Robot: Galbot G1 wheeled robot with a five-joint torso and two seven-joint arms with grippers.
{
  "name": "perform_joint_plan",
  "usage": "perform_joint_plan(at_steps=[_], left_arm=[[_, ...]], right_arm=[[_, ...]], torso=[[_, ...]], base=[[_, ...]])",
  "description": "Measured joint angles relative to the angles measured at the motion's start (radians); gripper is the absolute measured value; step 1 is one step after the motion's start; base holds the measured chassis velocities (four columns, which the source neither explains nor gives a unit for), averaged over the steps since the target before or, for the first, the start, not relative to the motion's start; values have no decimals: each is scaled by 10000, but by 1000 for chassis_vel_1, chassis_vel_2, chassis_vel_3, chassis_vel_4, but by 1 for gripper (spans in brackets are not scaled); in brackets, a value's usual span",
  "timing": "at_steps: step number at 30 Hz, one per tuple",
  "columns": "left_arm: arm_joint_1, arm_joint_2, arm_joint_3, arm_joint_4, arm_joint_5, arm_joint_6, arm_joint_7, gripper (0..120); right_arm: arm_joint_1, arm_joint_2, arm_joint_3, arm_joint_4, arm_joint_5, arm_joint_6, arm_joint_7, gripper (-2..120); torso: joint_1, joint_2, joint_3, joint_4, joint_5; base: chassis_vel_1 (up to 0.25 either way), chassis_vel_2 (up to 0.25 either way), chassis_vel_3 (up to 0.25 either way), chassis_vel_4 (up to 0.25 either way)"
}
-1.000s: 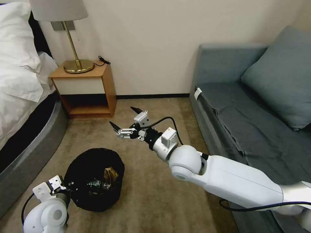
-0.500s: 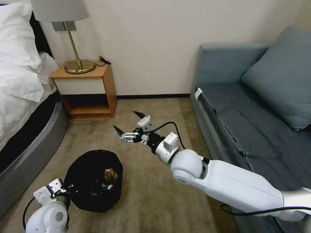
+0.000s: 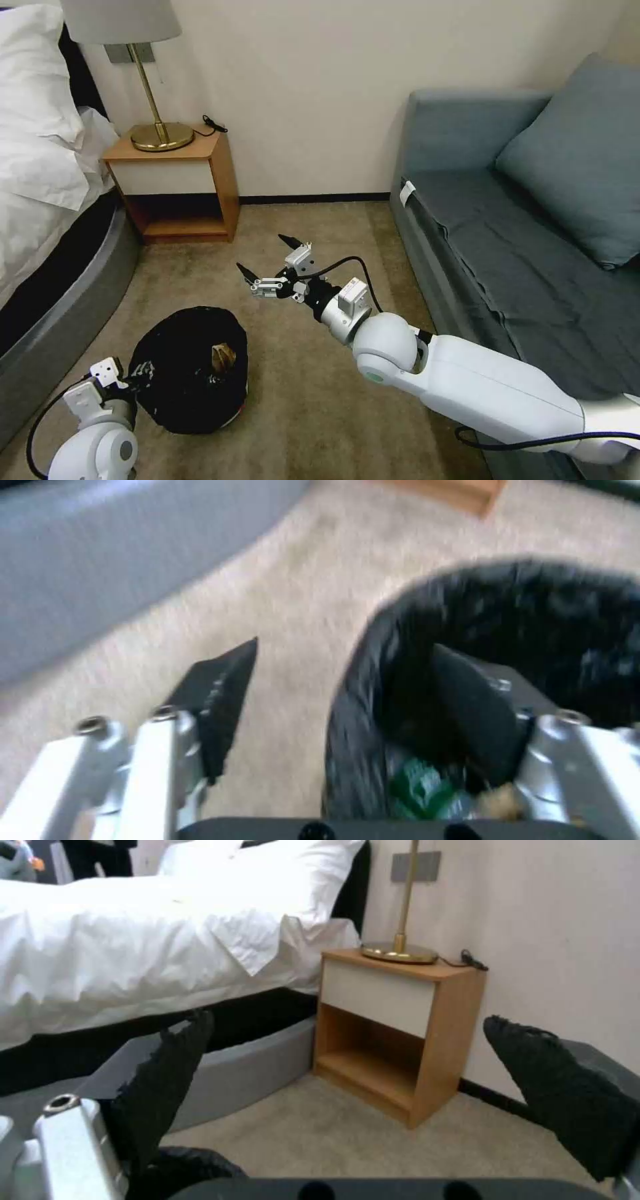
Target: Pick up the trash bin, then pick up the garbage on the floor and place it into the trash bin.
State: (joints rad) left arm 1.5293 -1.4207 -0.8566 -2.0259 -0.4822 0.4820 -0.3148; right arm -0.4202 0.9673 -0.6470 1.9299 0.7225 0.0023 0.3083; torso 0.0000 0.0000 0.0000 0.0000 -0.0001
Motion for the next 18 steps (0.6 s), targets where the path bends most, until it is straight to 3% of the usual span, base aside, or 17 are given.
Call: perform_joint_plan(at_steps=[1,5,6,9,13,18], left_arm=[[0,0,0,0,0,0,0,80],[39,11,-141,-155,892,-1516,867,98],[39,11,-141,-155,892,-1516,867,98],[27,50,-190,-465,1594,-2775,1870,106],[28,57,-170,-846,1891,-3164,2335,112],[22,61,-54,-1131,2269,-3309,2427,115]], right_arm=[[0,0,0,0,0,0,0,100],[-333,11,565,21,-25,9,178,100],[-333,11,565,21,-25,9,178,100],[-858,37,1732,157,-140,-30,686,100],[-1556,105,3404,410,-533,-341,1084,100],[-2986,45,5914,1139,-1609,-756,1388,100]], torso=[[0,0,0,0,0],[0,0,0,1,1],[0,0,0,1,1],[0,0,0,0,2],[0,0,0,3,3],[0,0,0,1,2]], base=[[0,0,0,0],[0,0,0,0],[0,0,0,0],[0,0,0,0],[0,0,0,0],[0,0,0,0]])
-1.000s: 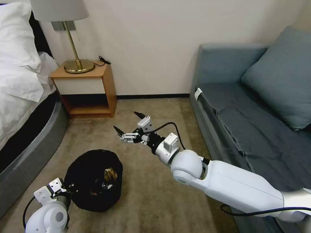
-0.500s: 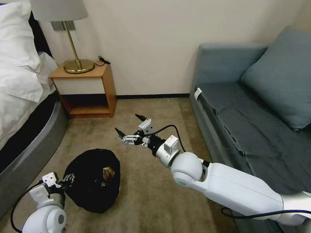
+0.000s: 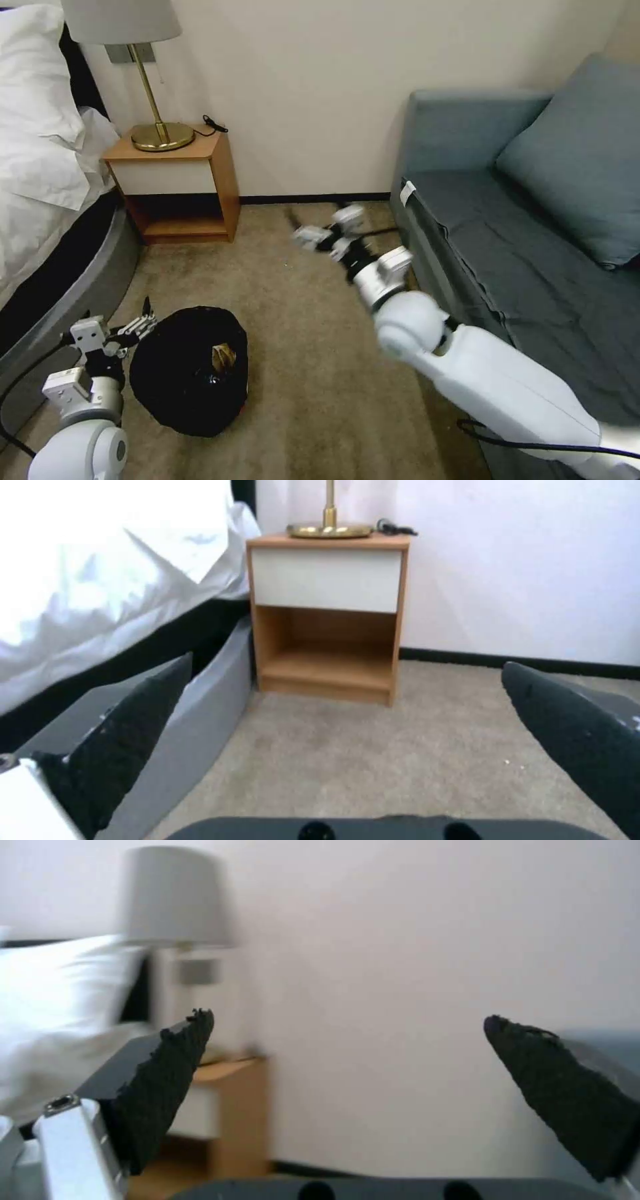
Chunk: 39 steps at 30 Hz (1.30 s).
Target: Pick up the trash bin, then pick up the garbage on the floor and place it into the trash bin.
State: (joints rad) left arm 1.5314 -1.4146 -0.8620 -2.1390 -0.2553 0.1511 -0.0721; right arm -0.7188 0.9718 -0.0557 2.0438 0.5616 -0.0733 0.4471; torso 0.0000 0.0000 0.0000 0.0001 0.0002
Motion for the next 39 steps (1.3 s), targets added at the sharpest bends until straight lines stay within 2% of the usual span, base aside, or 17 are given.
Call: perform_joint_plan(at_steps=[2,3,5,7,10,13,17,21,26,39], left_arm=[[9,39,65,-73,52,-23,-11,115],[9,39,65,-73,52,-23,-11,115],[52,125,187,-182,155,-29,-76,113],[76,221,329,-244,215,-22,-164,110],[85,262,448,-262,270,-17,-196,106],[91,274,551,-276,386,-29,-220,102],[145,344,781,-270,582,-74,-318,100],[144,394,862,-255,604,-99,-285,100],[109,477,1100,-250,600,-220,151,100],[196,269,1432,-308,1057,-311,300,100]], right_arm=[[-838,-88,784,448,-361,-368,296,100],[-838,-88,784,448,-361,-368,296,100],[-2185,-176,1749,1097,-893,-699,513,100],[-3162,-156,2392,1542,-1227,-732,569,100],[-3848,-72,2761,1743,-1576,-712,569,100],[-4528,118,3043,1924,-2149,-637,570,100],[-5903,932,3519,2102,-3471,-439,576,100],[-6345,1275,3808,2123,-3786,-257,502,100],[-7289,1772,4377,2332,-3952,133,-212,100],[-8210,2311,4319,2171,-4920,-84,-161,100]], torso=[[0,0,0,-2,1],[0,0,0,-2,1],[0,0,0,-4,2],[-1,0,-1,-4,-1],[-1,0,0,-4,-1],[-1,0,-1,-1,-1],[-1,0,-1,-2,-1],[-1,0,-1,-1,-1],[-1,1,-1,-1,-2],[-1,1,0,-1,-2]], base=[[0,0,0,0],[0,0,0,0],[0,0,0,0],[0,0,0,0],[0,0,0,0],[0,0,0,0],[0,0,0,0],[0,0,0,0],[0,0,0,0],[0,0,0,0]])
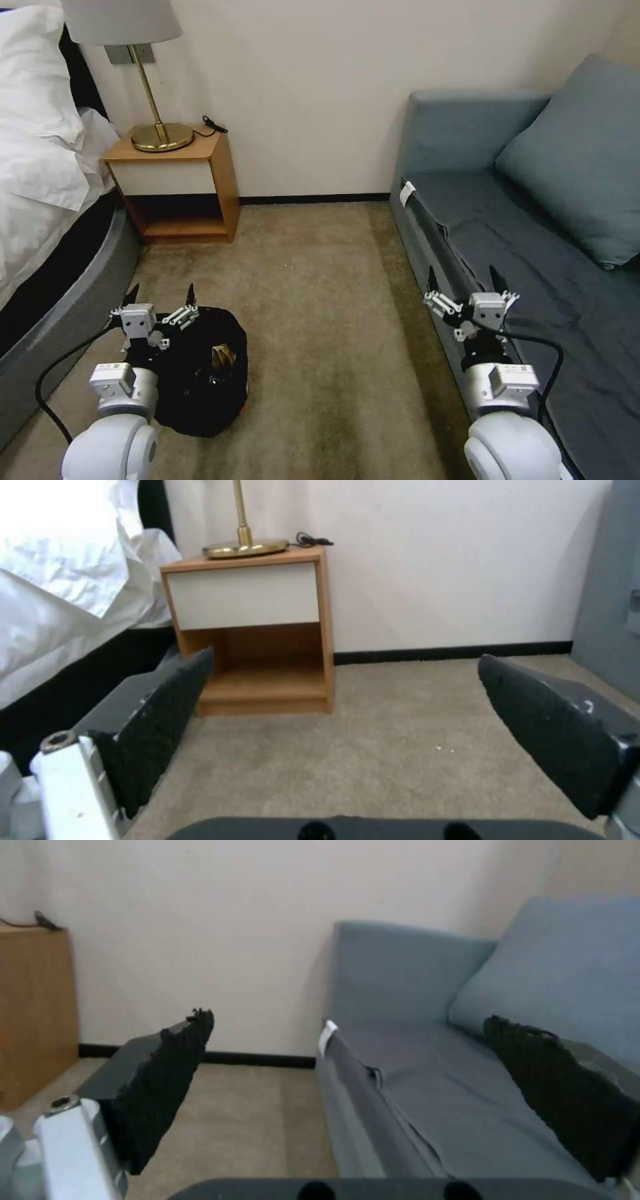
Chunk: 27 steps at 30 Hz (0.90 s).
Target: Pick up the trash bin, then pick up the garbage on the floor and place it into the trash bin.
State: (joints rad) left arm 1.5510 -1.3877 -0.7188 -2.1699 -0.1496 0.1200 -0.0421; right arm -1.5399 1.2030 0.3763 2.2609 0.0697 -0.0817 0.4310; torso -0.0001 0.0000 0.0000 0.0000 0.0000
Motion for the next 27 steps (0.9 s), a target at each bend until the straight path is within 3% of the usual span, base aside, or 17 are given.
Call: perform_joint_plan(at_steps=[27], left_arm=[[-26,-126,21,30,-97,152,-196,100]], right_arm=[[-180,359,-143,-33,-213,18,169,100]], torso=[[0,0,0,0,0]], base=[[0,0,0,0]])
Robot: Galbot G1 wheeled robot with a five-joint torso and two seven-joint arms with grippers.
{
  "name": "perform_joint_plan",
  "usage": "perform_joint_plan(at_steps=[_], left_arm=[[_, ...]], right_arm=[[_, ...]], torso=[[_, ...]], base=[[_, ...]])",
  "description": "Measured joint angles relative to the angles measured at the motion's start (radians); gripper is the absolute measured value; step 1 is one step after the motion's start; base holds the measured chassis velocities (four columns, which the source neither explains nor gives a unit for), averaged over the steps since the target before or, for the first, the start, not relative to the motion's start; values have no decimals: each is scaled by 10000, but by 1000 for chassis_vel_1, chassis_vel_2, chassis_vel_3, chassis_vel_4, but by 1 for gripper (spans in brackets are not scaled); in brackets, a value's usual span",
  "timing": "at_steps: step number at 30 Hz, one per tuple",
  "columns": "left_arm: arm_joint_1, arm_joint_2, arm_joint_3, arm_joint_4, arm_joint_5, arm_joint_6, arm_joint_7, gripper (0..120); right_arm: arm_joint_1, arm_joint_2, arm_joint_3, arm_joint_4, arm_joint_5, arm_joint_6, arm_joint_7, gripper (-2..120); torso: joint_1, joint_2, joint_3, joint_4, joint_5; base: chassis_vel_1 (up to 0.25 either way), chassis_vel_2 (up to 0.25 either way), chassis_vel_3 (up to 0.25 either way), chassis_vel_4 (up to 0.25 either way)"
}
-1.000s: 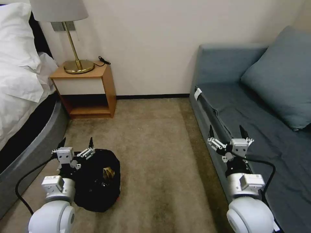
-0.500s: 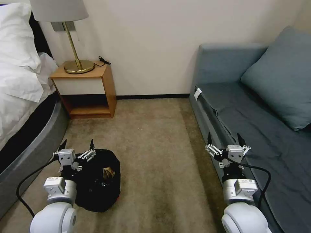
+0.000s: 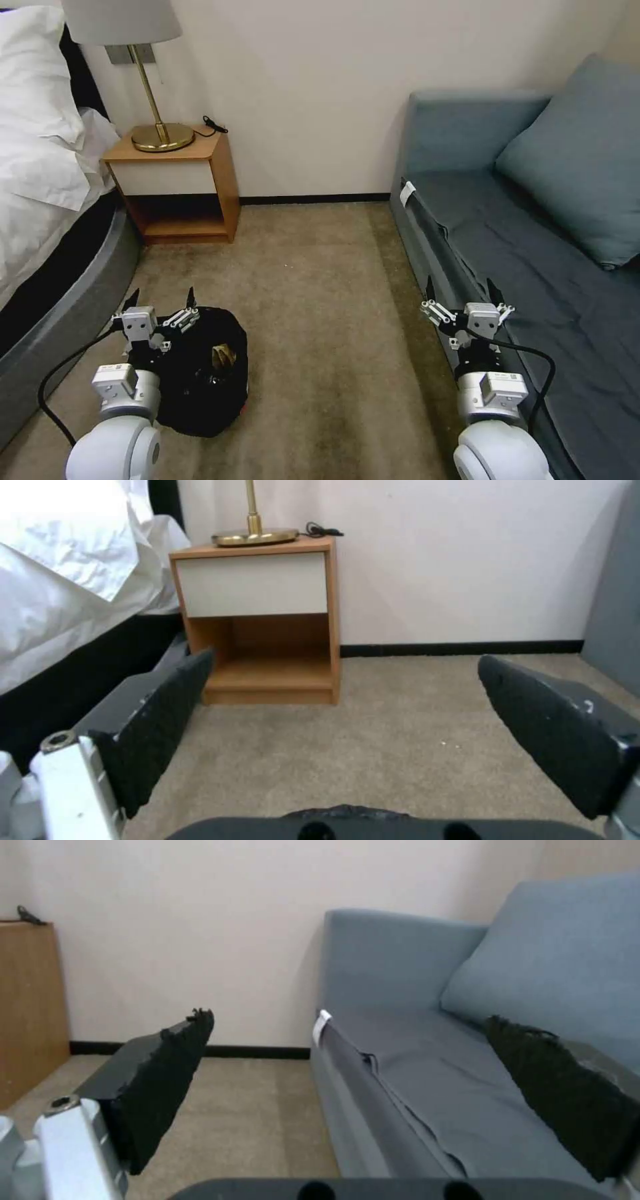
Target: Pick up the trash bin, then pick up the garbage on the floor and place it into the trash bin.
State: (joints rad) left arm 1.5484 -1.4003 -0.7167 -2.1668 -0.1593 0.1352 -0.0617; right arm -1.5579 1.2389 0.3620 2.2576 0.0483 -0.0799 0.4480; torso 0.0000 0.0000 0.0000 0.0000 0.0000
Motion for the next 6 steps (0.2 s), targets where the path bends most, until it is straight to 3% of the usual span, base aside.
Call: perform_joint_plan(at_steps=[6], left_arm=[[-2,0,0,4,-4,0,-4,100]], right_arm=[[0,0,5,0,-2,-6,5,100]], torso=[[0,0,0,0,0]], base=[[0,0,0,0]])
